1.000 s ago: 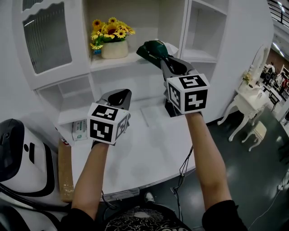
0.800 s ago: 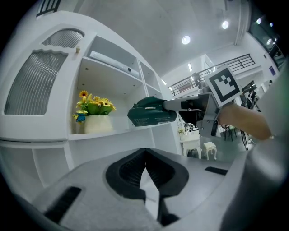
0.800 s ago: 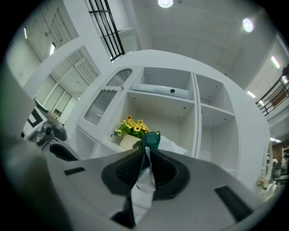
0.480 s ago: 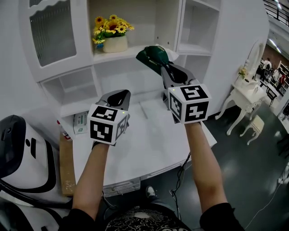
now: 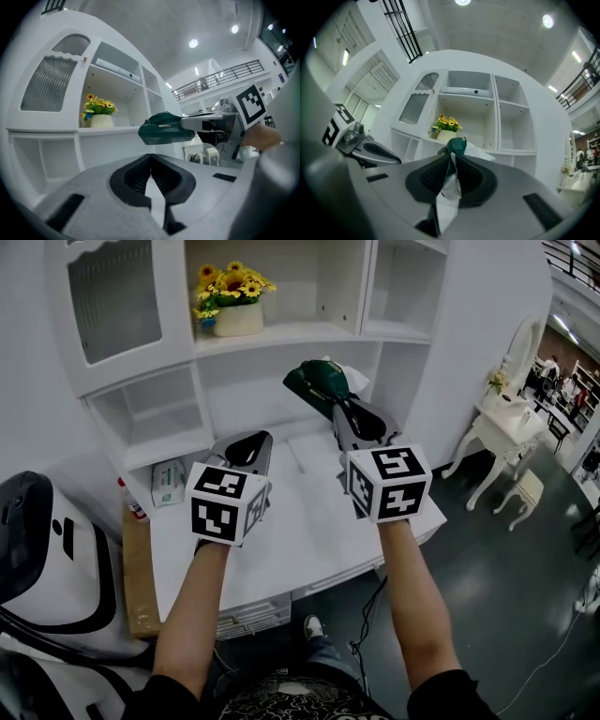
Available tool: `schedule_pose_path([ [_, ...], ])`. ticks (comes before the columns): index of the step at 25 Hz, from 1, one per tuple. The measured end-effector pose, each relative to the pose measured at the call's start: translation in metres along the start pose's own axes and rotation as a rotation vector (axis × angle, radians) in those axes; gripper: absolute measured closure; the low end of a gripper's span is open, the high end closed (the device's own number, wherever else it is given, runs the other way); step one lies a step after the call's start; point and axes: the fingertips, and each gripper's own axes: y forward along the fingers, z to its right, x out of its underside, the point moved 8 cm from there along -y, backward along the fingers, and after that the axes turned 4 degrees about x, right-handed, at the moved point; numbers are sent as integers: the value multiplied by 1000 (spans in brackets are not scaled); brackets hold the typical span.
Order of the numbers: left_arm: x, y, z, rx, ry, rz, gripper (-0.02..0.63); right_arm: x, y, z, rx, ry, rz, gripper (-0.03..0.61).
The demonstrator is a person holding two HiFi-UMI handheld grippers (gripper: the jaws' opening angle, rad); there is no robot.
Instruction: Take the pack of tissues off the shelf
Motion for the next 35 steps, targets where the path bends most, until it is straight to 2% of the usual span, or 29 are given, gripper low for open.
schedule_pose_path([
  [14, 34, -34, 2, -34, -11, -22, 609, 50, -39, -47, -7, 96, -56, 534],
  [21, 46, -50, 2, -57, -7, -24, 609, 71, -48, -67, 0, 98, -95, 532],
  [35, 63, -62, 6, -66, -23, -44, 609, 78, -53, -82, -24, 128, -119, 532],
])
